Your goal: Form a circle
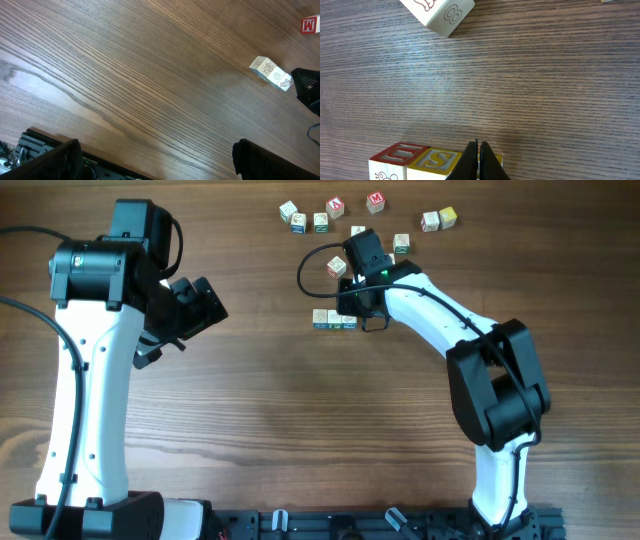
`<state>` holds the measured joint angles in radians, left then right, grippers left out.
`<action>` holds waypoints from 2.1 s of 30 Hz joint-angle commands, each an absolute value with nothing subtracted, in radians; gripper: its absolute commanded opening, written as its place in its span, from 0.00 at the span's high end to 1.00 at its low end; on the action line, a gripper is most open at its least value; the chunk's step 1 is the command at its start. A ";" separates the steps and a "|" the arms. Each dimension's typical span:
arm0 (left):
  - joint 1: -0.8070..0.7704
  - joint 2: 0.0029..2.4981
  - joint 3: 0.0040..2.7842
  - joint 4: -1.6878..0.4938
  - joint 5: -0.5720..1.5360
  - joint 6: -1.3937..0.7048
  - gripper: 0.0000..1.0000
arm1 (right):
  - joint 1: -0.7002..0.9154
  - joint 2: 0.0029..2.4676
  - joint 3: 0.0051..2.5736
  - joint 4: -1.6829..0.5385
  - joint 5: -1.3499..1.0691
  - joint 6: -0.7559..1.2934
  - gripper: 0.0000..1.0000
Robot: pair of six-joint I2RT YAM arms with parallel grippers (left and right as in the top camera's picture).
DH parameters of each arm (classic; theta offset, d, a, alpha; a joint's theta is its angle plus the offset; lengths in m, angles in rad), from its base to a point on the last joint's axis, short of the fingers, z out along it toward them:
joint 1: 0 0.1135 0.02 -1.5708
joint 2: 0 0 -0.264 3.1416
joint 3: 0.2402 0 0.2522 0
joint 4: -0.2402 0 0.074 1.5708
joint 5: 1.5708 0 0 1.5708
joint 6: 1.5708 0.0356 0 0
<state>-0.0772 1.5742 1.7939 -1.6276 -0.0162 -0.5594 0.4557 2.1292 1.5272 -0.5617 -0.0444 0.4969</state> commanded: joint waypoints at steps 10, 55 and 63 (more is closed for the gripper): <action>-0.076 1.567 1.791 -1.628 -0.011 -0.566 0.00 | 0.459 2.138 1.551 -0.564 -0.052 0.509 0.95; -0.076 1.567 1.791 -1.628 -0.011 -0.566 0.00 | 0.459 2.114 1.554 -0.692 0.141 0.739 0.95; -0.076 1.567 1.791 -1.628 -0.011 -0.566 0.00 | 0.459 2.115 1.554 -0.700 0.056 0.655 0.95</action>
<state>-0.0772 1.5742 1.7939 -1.6276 -0.0162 -0.5594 0.4557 2.1292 1.5288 -0.6975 0.1036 0.7074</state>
